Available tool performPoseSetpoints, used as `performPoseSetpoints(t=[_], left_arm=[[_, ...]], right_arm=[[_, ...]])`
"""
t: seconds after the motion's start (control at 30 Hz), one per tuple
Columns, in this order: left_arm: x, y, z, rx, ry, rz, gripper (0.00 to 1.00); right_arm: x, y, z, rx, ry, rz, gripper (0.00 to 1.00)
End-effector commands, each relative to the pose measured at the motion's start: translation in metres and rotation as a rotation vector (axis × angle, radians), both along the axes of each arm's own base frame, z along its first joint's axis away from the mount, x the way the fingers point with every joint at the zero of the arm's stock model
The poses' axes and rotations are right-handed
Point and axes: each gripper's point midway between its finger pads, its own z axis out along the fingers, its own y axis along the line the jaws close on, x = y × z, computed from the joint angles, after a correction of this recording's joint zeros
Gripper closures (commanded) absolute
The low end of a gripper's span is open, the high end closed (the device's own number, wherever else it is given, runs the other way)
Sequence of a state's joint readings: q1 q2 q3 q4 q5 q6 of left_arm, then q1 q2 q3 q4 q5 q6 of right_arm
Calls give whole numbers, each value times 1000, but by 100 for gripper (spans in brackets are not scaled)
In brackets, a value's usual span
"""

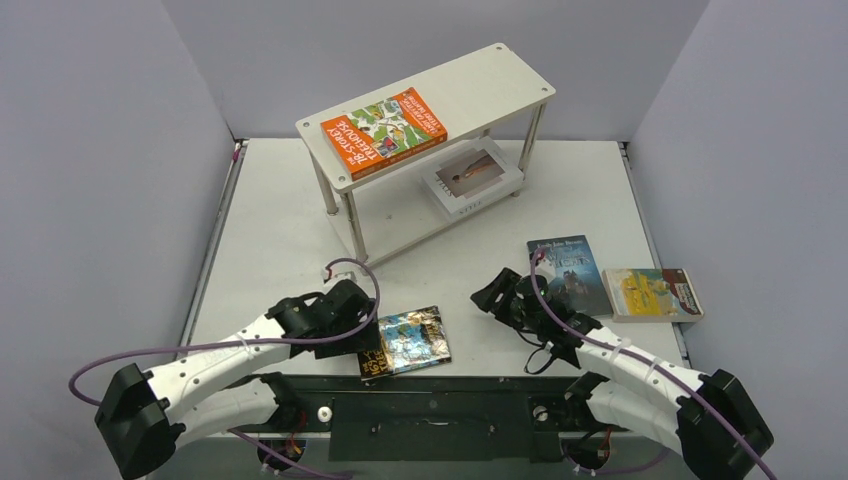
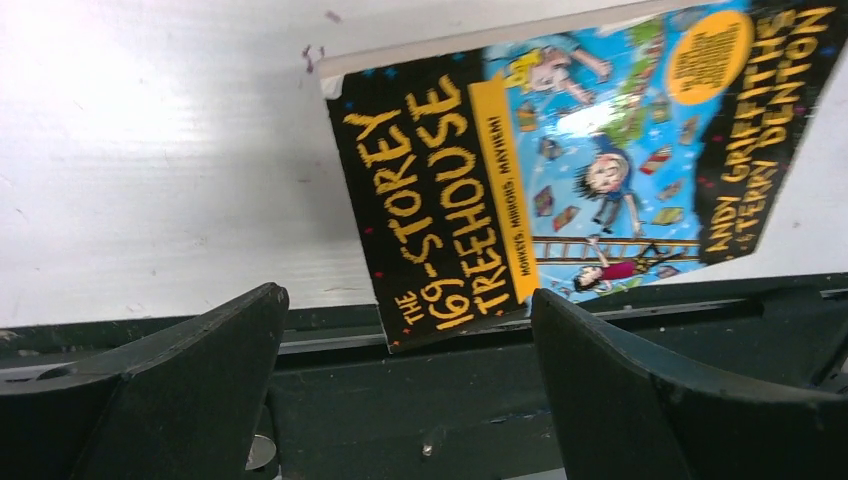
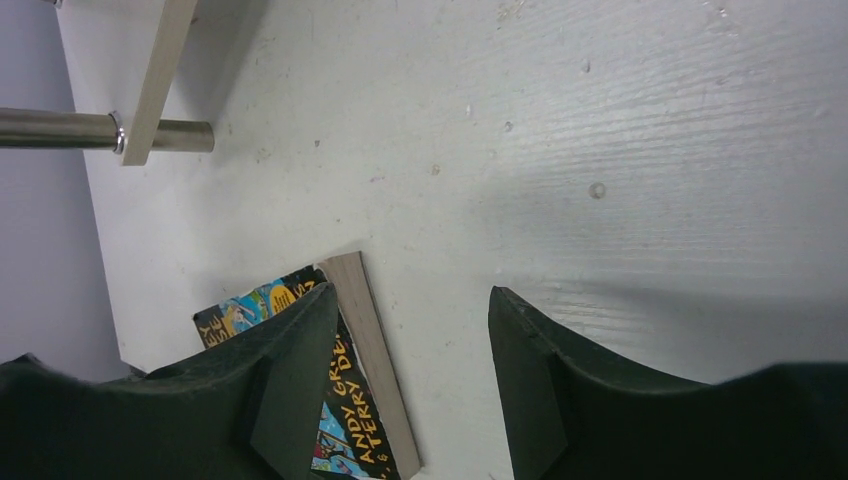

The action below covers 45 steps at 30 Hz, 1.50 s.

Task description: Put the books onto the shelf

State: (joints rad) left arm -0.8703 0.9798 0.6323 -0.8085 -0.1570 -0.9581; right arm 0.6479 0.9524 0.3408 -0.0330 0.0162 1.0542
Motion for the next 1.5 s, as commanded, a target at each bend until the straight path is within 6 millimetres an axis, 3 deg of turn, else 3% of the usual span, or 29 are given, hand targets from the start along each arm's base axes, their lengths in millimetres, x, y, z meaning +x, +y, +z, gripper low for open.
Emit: performPoseSetpoints(t=[0.0,0.13,0.27,0.43,0.5,0.53,0.57,0.6,0.7,0.73,0.77,0.8,0.97,1.1,1.3,1.47], left_arm=[[-6,-19,-10,-117,84,18,9],[-12,-38,-26,-182,166,-22,9],[-7,-74,-19,-326,190,-74,9],[14,-127,11,-525,154,-151,10],[23,-150,28,-593,143,-190,10],[23,-157,26,-592,155,-203,10],[27,-169,40,-630,138,-233,10],[25,-179,41,-639,139,-268,10],[16,-203,70,-683,114,-416,10],[5,-200,65,-625,108,-485,10],[9,-204,76,-592,58,-514,10],[6,-191,65,-494,48,-560,9],[43,-170,51,-227,-138,-617,6],[79,-166,35,-94,-236,-597,5],[127,-169,14,-39,-286,-512,6],[137,-187,-7,-75,-243,-523,7]], right_arm=[[5,18,12,94,-35,3,47],[2,18,8,92,-10,-4,47],[-4,11,0,107,32,-54,47],[-18,-12,-22,112,97,-166,47],[-19,-22,-19,92,80,-196,47],[-21,-35,-21,41,82,-230,47],[-19,-38,-14,21,66,-240,47],[-22,-52,-16,-38,74,-271,47],[-21,-64,-6,-94,56,-294,47],[-22,-64,-6,-92,57,-293,46],[-24,-62,-9,-80,68,-289,46],[-23,-59,-8,-50,69,-295,46],[-30,-38,-34,93,127,-278,46],[-28,-27,-38,175,132,-278,46],[-24,-20,-42,222,124,-275,46],[-25,-14,-46,242,132,-261,46]])
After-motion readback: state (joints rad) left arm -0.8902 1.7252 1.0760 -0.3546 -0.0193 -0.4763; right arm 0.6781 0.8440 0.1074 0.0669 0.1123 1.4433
